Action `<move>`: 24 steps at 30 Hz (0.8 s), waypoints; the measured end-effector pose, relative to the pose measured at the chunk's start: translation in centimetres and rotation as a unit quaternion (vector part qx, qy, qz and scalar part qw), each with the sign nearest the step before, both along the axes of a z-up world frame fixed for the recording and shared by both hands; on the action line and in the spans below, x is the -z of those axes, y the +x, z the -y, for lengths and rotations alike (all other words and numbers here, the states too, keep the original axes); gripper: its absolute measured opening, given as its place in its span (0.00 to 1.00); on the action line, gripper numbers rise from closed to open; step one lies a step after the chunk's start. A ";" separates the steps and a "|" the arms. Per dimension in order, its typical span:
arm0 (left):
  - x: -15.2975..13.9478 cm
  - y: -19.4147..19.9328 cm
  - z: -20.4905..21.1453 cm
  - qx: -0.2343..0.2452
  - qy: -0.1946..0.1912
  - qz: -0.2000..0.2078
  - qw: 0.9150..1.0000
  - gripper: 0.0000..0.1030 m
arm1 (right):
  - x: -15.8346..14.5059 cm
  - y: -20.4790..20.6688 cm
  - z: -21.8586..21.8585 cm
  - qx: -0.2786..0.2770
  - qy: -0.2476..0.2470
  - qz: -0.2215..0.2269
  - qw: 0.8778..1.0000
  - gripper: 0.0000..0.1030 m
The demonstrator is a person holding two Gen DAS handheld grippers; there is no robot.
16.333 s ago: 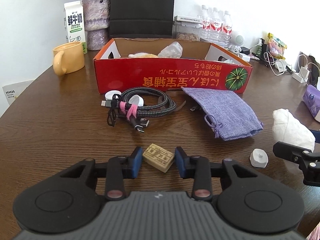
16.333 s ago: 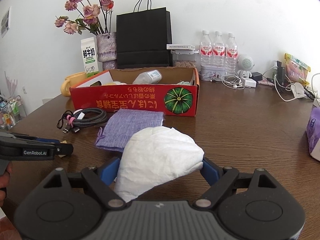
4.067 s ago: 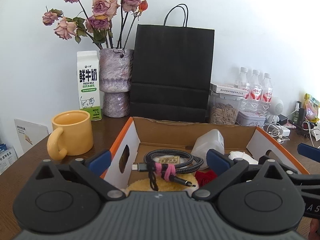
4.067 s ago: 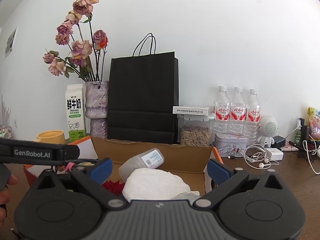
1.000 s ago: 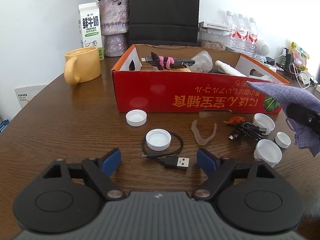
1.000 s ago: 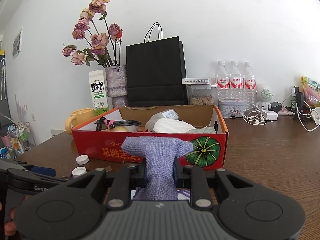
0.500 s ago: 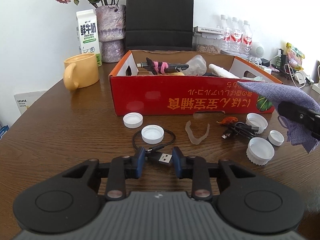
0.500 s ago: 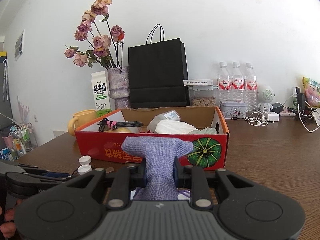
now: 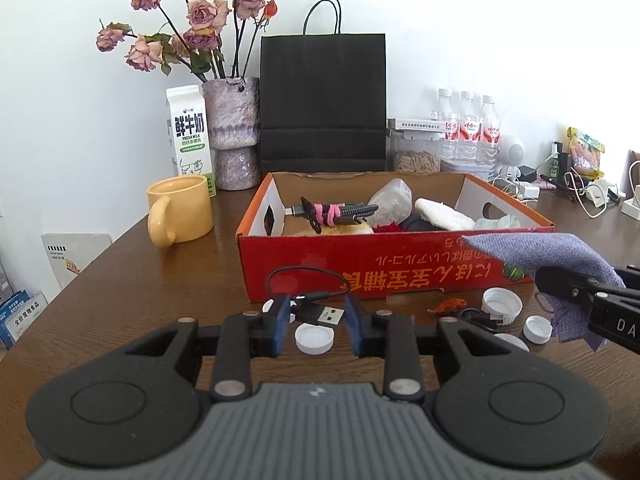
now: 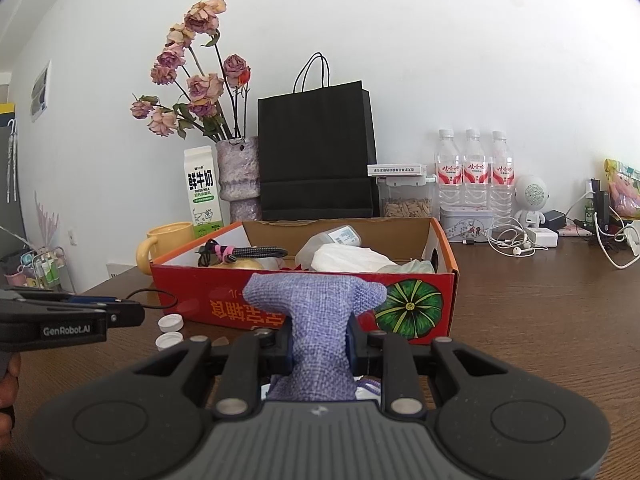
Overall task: Organize objects
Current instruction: 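Lower the purple cloth and USB cable into the box and open both tools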
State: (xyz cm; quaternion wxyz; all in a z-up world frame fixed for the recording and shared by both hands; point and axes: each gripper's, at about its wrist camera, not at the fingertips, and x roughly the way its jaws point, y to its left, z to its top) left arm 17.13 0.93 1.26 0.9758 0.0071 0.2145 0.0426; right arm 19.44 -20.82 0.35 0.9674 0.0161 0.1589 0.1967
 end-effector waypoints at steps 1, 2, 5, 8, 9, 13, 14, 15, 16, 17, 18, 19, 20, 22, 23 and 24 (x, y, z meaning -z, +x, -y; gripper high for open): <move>-0.2 0.0 0.0 0.002 0.000 0.004 1.000 0.29 | -0.1 -0.1 0.0 0.000 0.000 0.002 1.000 0.21; -0.5 0.1 0.1 0.004 -0.001 0.009 1.000 0.29 | -0.1 -0.1 0.0 0.000 -0.001 0.004 1.000 0.21; -1.4 0.4 0.3 0.008 0.002 0.023 1.000 0.30 | -0.4 -0.4 -0.1 -0.005 -0.005 0.012 1.000 0.21; -2.2 0.9 0.5 0.011 0.003 0.038 0.999 0.30 | -0.9 -0.3 -0.2 -0.008 -0.009 0.017 1.000 0.21; -2.6 1.1 0.5 0.012 0.003 0.043 0.999 0.30 | -1.0 -0.3 -0.3 -0.007 -0.012 0.020 1.000 0.21; -3.7 2.1 0.8 0.014 0.001 0.063 0.998 0.30 | -2.0 0.5 -0.5 -0.005 -0.016 0.033 0.999 0.21; -4.0 2.5 0.9 0.015 0.001 0.066 0.998 0.30 | -2.2 0.8 -0.6 -0.005 -0.017 0.037 0.999 0.21; -4.2 2.8 1.0 0.017 0.000 0.069 0.997 0.30 | -2.5 1.2 -0.7 -0.004 -0.019 0.041 0.999 0.21; -4.4 3.1 1.1 0.018 0.000 0.073 0.997 0.30 | -2.7 1.5 -0.7 -0.003 -0.020 0.045 0.999 0.21; -4.5 3.4 1.2 0.020 -0.001 0.076 0.997 0.30 | -3.0 1.9 -0.8 -0.002 -0.020 0.048 0.999 0.21; -4.7 3.8 1.3 0.022 -0.002 0.078 0.997 0.30 | -3.2 2.3 -0.9 -0.002 -0.021 0.051 0.998 0.21; -4.8 4.1 1.4 0.024 -0.003 0.080 0.996 0.30 | -3.4 2.8 -1.1 -0.002 -0.023 0.054 0.998 0.21; -4.9 4.5 1.5 0.026 -0.004 0.083 0.996 0.30 | -3.7 3.2 -1.2 0.000 -0.025 0.058 0.998 0.21; -5.0 5.3 1.7 0.029 -0.004 0.086 0.996 0.30 | -4.0 4.3 -1.6 0.001 -0.028 0.065 0.998 0.21; -5.1 5.7 1.8 0.031 -0.004 0.088 0.996 0.30 | -4.2 4.8 -1.8 0.002 -0.026 0.067 0.997 0.21; -5.1 6.1 1.9 0.032 -0.002 0.089 0.995 0.30 | -4.3 5.5 -2.0 0.002 -0.024 0.068 0.997 0.21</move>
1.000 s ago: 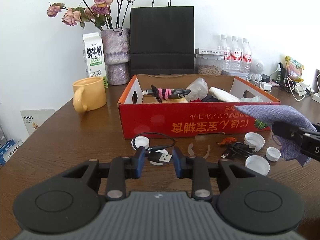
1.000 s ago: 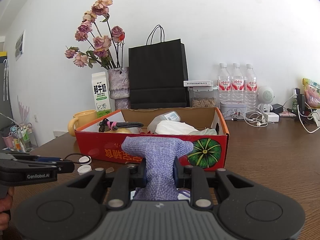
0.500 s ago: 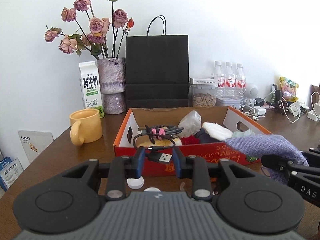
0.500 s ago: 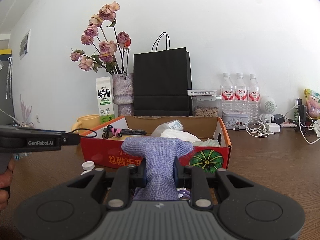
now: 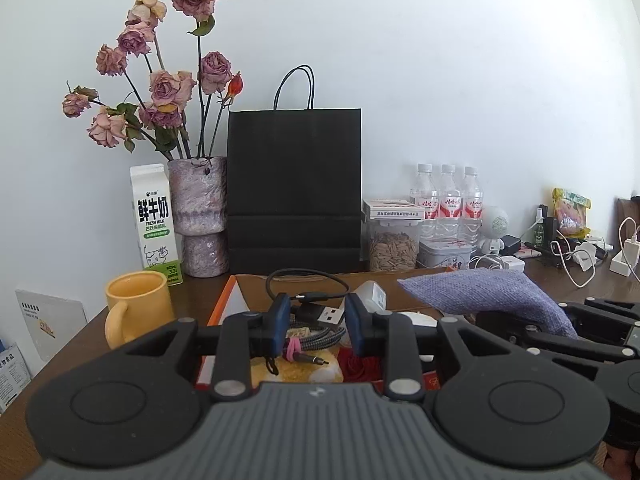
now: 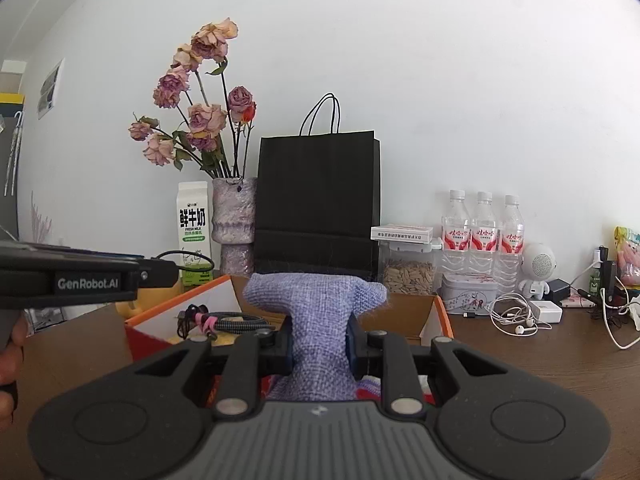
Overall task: Organize objects
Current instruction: 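Lower the purple cloth and USB cable into the box and open both tools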
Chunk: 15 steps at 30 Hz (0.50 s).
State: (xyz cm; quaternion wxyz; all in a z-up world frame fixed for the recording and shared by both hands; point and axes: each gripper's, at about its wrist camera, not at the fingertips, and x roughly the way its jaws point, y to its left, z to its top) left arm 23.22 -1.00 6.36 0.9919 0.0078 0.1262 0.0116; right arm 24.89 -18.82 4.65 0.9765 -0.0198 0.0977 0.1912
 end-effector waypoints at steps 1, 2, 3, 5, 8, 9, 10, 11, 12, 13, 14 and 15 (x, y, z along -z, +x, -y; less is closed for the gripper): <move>0.0 0.4 0.1 0.000 0.001 0.001 1.000 0.30 | -0.1 0.6 -0.1 0.000 0.004 -0.001 1.000 0.21; 0.0 0.9 0.3 -0.001 0.001 0.002 1.000 0.30 | -0.2 1.3 -0.3 0.002 0.012 -0.003 1.000 0.21; 0.0 1.4 0.4 -0.002 0.000 0.003 1.000 0.30 | -0.3 2.0 -0.5 0.004 0.021 -0.006 1.000 0.21; 0.1 2.3 0.4 -0.006 -0.005 0.004 1.000 0.30 | -0.3 3.3 -1.0 0.006 0.028 -0.003 1.000 0.21; 0.1 3.9 0.3 -0.015 -0.009 0.003 1.000 0.30 | -0.2 5.0 -1.7 0.011 0.028 -0.001 1.000 0.21; 0.1 4.3 0.3 -0.017 -0.010 0.002 1.000 0.30 | -0.2 5.6 -1.8 0.012 0.029 -0.002 1.000 0.21; 0.1 4.9 0.2 -0.020 -0.011 0.001 1.000 0.30 | -0.1 6.1 -2.0 0.013 0.030 -0.004 0.999 0.21; 0.1 5.4 0.2 -0.022 -0.012 0.001 1.000 0.30 | 0.0 6.6 -2.2 0.015 0.030 -0.005 0.999 0.21; 0.1 5.8 0.1 -0.024 -0.014 0.000 1.000 0.30 | 0.0 7.1 -2.2 0.016 0.029 -0.007 0.999 0.21; 0.1 6.3 0.1 -0.026 -0.015 -0.001 1.000 0.30 | 0.1 7.6 -2.3 0.017 0.029 -0.008 0.999 0.21; 0.2 6.8 0.1 -0.027 -0.016 -0.002 1.000 0.30 | 0.2 8.0 -2.4 0.018 0.028 -0.009 0.999 0.21; 0.3 7.2 0.1 -0.028 -0.017 -0.004 0.999 0.30 | 0.3 8.4 -2.4 0.018 0.027 -0.011 0.999 0.21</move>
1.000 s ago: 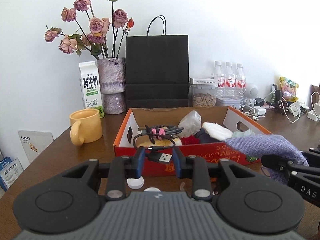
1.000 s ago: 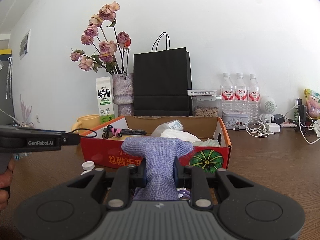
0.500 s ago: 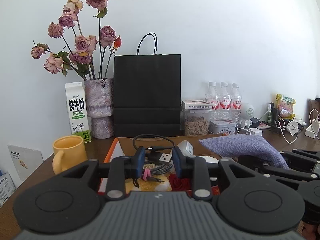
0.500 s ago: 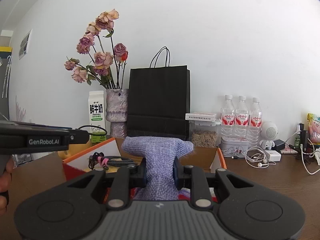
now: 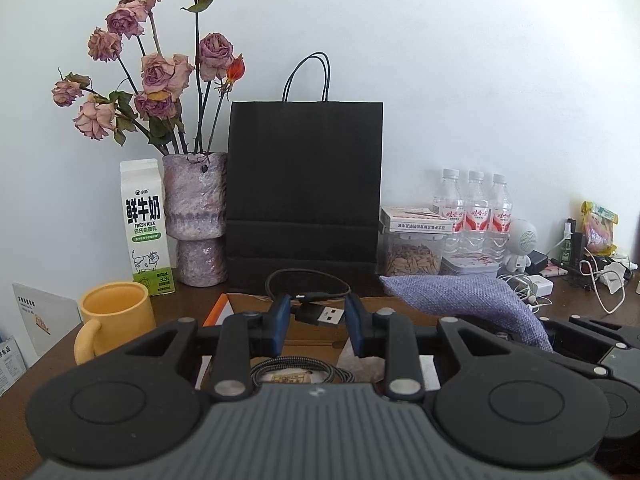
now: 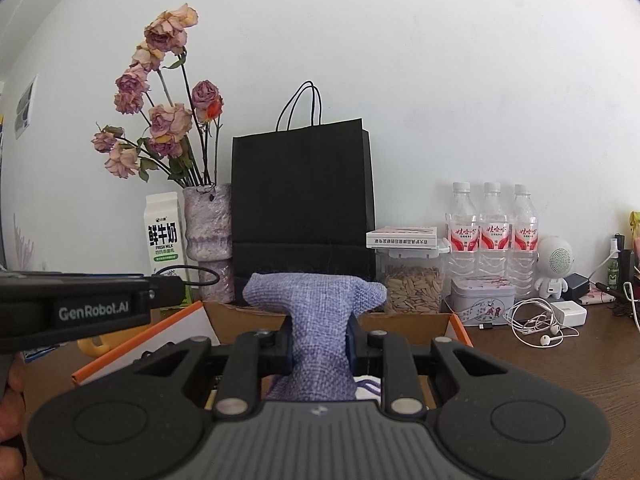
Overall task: Organize objects
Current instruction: 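Lower the purple cloth and USB cable into the box and open both tools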
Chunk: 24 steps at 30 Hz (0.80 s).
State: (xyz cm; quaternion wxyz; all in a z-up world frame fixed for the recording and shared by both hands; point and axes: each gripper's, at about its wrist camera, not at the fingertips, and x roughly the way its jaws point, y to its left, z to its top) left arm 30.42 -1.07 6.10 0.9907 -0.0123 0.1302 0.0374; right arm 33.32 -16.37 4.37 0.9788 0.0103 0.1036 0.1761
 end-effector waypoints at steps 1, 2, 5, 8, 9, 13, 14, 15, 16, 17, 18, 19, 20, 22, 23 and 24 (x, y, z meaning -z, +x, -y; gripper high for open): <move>0.1 0.5 0.0 0.000 0.000 -0.002 1.000 0.30 | 0.1 0.4 -0.1 0.002 -0.001 -0.002 1.000 0.21; 0.2 1.0 0.1 0.000 0.002 -0.004 1.000 0.30 | 0.2 0.8 -0.1 0.004 -0.003 -0.004 1.000 0.21; 0.6 2.5 0.1 -0.001 0.002 -0.015 1.000 0.30 | 0.4 2.1 -0.4 0.007 -0.006 -0.010 1.000 0.21; 1.1 3.1 0.1 0.000 0.002 -0.026 1.000 0.30 | 0.7 2.8 -0.5 0.006 -0.009 -0.018 1.000 0.21; 1.3 3.3 0.0 -0.001 0.002 -0.029 1.000 0.30 | 0.8 3.0 -0.5 0.006 -0.011 -0.022 1.000 0.21; 1.8 3.4 0.0 -0.004 0.004 -0.038 0.999 0.30 | 1.4 3.2 -0.5 0.007 -0.018 -0.032 0.999 0.21; 1.8 3.4 0.0 -0.004 0.003 -0.039 0.999 0.30 | 1.4 3.1 -0.5 0.007 -0.019 -0.035 0.999 0.24; 1.8 3.4 0.0 -0.005 0.003 -0.039 0.999 0.34 | 1.5 3.2 -0.5 0.009 -0.021 -0.038 0.999 0.31; 1.9 3.3 -0.1 -0.007 0.001 -0.040 0.999 0.50 | 1.6 3.1 -0.5 0.015 -0.023 -0.038 0.999 0.41; 1.9 3.2 -0.1 -0.010 0.000 -0.038 0.999 0.58 | 1.7 3.1 -0.4 0.020 -0.024 -0.040 0.999 0.49; 1.9 3.1 -0.2 -0.014 -0.001 -0.033 0.999 0.77 | 1.7 3.1 -0.4 0.023 -0.025 -0.042 0.999 0.70; 1.8 3.1 -0.2 -0.017 -0.003 -0.030 0.999 0.98 | 1.7 3.1 -0.4 0.027 -0.025 -0.043 0.998 0.91; 1.8 3.0 -0.2 -0.023 -0.004 -0.025 0.999 1.00 | 1.8 3.0 -0.4 0.033 -0.024 -0.039 0.998 0.98; 1.8 3.0 -0.2 -0.028 -0.002 -0.025 0.999 1.00 | 1.9 2.7 -0.3 0.043 -0.026 -0.027 0.998 1.00; 1.9 3.1 -0.2 -0.027 -0.002 -0.027 0.999 1.00 | 1.9 2.8 -0.4 0.044 -0.028 -0.029 0.998 1.00; 1.9 3.1 -0.3 -0.028 -0.004 -0.028 0.999 1.00 | 1.9 2.8 -0.4 0.043 -0.027 -0.031 0.998 1.00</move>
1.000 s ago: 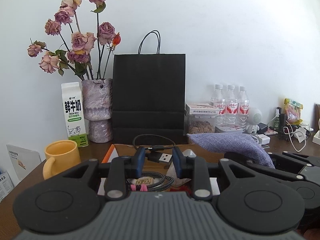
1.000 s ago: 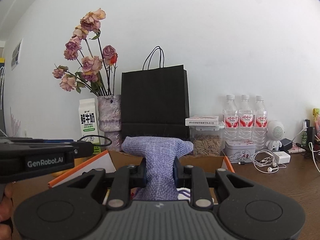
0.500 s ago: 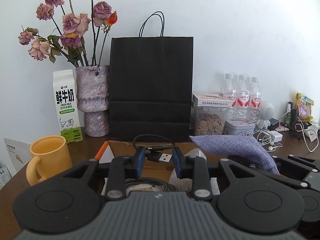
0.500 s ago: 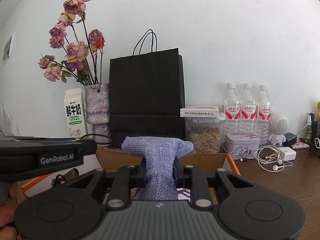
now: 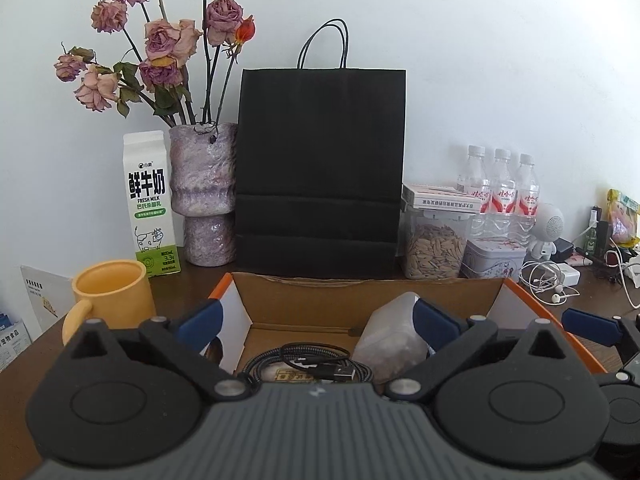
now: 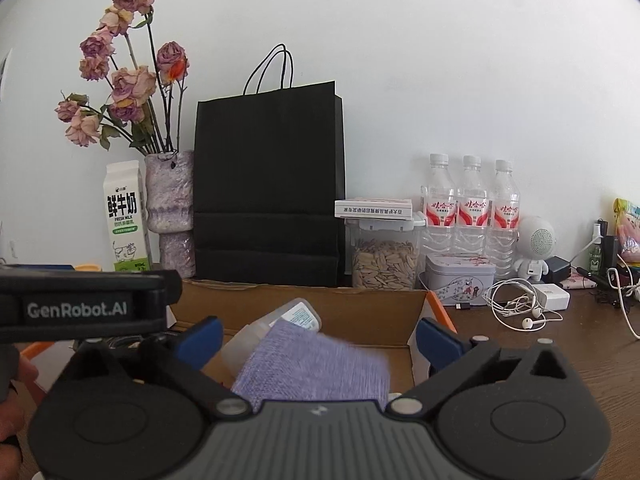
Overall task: Organize objects
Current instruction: 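Lower the purple cloth and USB cable into the box and open both tools, then withdraw both tools from the box toward the white bottle caps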
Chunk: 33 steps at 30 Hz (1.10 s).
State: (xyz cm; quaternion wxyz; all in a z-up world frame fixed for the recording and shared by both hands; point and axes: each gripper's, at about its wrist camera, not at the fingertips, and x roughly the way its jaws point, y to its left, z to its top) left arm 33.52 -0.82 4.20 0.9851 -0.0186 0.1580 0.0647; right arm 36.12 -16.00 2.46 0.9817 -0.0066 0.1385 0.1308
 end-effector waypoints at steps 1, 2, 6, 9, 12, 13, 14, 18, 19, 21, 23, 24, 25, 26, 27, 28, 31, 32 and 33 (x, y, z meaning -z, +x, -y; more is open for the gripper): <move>0.0 0.0 0.0 -0.001 -0.001 -0.002 1.000 1.00 | 0.0 0.0 0.0 -0.002 0.001 -0.002 1.000 1.00; 0.1 0.1 0.0 0.000 -0.001 -0.003 1.000 1.00 | 0.0 0.0 0.0 -0.002 0.001 -0.003 1.000 1.00; 0.1 0.0 -0.1 -0.001 -0.002 -0.003 1.000 1.00 | 0.0 -0.1 0.0 -0.002 0.002 -0.001 1.000 1.00; 0.2 0.0 -0.1 -0.001 -0.004 -0.001 1.000 1.00 | 0.0 -0.1 0.0 -0.002 0.001 0.000 1.000 1.00; 0.1 -0.2 0.0 0.000 -0.005 0.000 1.000 1.00 | 0.0 -0.2 0.1 -0.003 0.001 0.001 1.000 1.00; 0.1 -0.2 0.0 0.000 -0.006 0.001 1.000 1.00 | -0.1 -0.3 0.1 -0.003 0.002 0.002 1.000 1.00; 0.1 -0.3 -0.1 0.000 -0.007 0.001 1.000 1.00 | -0.1 -0.4 0.1 -0.004 0.003 0.002 1.000 1.00; 0.2 -0.8 -0.3 0.001 -0.018 0.006 1.000 1.00 | -0.3 -0.8 0.1 -0.008 0.005 0.004 1.000 1.00; 0.3 -1.0 -0.3 0.003 -0.019 0.008 1.000 1.00 | -0.3 -1.0 0.2 -0.011 0.004 0.005 1.000 1.00; 0.5 -1.3 -0.4 0.004 -0.018 0.011 1.000 1.00 | -0.3 -1.4 0.3 -0.014 0.002 0.010 1.000 1.00; 0.5 -1.7 -0.5 0.006 -0.019 0.015 1.000 1.00 | -0.4 -1.8 0.5 -0.017 0.000 0.014 1.000 1.00; 0.4 -1.9 -0.6 0.007 -0.020 0.018 1.000 1.00 | -0.5 -2.0 0.6 -0.019 0.000 0.016 1.000 1.00; 0.4 -2.2 -0.7 0.007 -0.021 0.023 0.999 1.00 | -0.5 -2.2 0.7 -0.021 -0.001 0.017 1.000 1.00; 0.3 -2.5 -0.8 0.006 -0.022 0.028 0.999 1.00 | -0.5 -2.4 0.8 -0.023 -0.004 0.018 1.000 1.00; 0.3 -2.8 -0.9 0.007 -0.023 0.032 0.999 1.00 | -0.4 -2.7 0.9 -0.024 -0.006 0.019 1.000 1.00; 0.2 -3.1 -1.1 0.007 -0.025 0.036 0.999 1.00 | -0.4 -2.9 1.0 -0.024 -0.008 0.020 0.999 1.00; 0.2 -4.0 -1.5 0.007 -0.029 0.047 0.998 1.00 | -0.3 -3.4 1.4 -0.027 -0.012 0.019 0.999 1.00; 0.2 -4.3 -1.6 0.008 -0.030 0.049 0.998 1.00 | -0.2 -3.6 1.6 -0.029 -0.014 0.018 0.999 1.00; 0.2 -4.6 -1.7 0.007 -0.029 0.050 0.998 1.00 | -0.2 -3.8 1.6 -0.029 -0.016 0.017 0.999 1.00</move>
